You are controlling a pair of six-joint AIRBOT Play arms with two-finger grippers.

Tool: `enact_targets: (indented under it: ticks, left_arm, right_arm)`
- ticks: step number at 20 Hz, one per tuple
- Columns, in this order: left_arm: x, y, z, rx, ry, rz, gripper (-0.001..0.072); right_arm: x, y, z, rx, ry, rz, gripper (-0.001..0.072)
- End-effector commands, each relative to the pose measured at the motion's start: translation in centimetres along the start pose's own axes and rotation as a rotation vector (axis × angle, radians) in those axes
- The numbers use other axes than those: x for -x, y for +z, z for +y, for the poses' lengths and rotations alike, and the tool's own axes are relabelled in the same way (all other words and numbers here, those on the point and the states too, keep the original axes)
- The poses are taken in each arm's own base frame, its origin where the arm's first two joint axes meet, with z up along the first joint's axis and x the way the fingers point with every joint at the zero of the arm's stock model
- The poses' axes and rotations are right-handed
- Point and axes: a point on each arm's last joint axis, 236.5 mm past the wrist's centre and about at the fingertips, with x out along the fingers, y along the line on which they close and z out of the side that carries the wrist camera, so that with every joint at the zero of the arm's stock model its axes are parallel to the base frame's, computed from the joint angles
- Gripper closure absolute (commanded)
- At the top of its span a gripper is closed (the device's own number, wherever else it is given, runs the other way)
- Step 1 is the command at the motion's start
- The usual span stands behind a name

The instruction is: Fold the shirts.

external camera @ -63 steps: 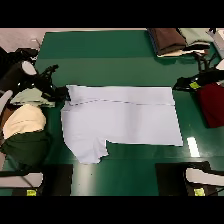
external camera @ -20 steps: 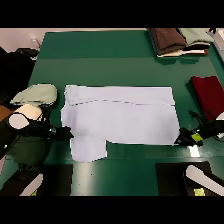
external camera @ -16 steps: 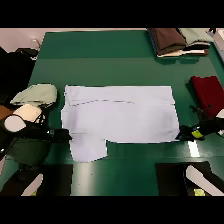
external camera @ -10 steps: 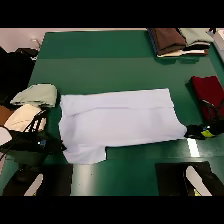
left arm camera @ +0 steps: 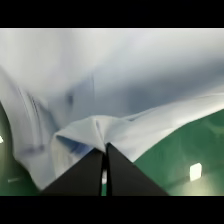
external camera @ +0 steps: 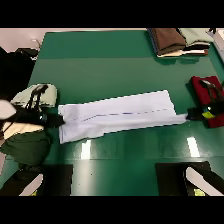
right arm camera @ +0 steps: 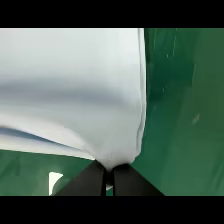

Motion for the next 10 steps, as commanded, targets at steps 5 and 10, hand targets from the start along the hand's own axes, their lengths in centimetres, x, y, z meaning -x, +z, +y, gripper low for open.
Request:
enact_targets:
  ticks: [5, 10]
  left_arm:
    - [-5.2, 9.9, 3.0, 0.0, 0.068, -0.116, 0.0679]
    - [-5.1, 11.0, 2.8, 0.037, 0.059, -0.149, 0.0224]
  right_arm:
    - [-3.1, 10.0, 2.2, 0.079, 0.037, 0.005, 0.069]
    - [-2.8, 15.1, 3.3, 0.012, 0.176, -0.077, 0.025]
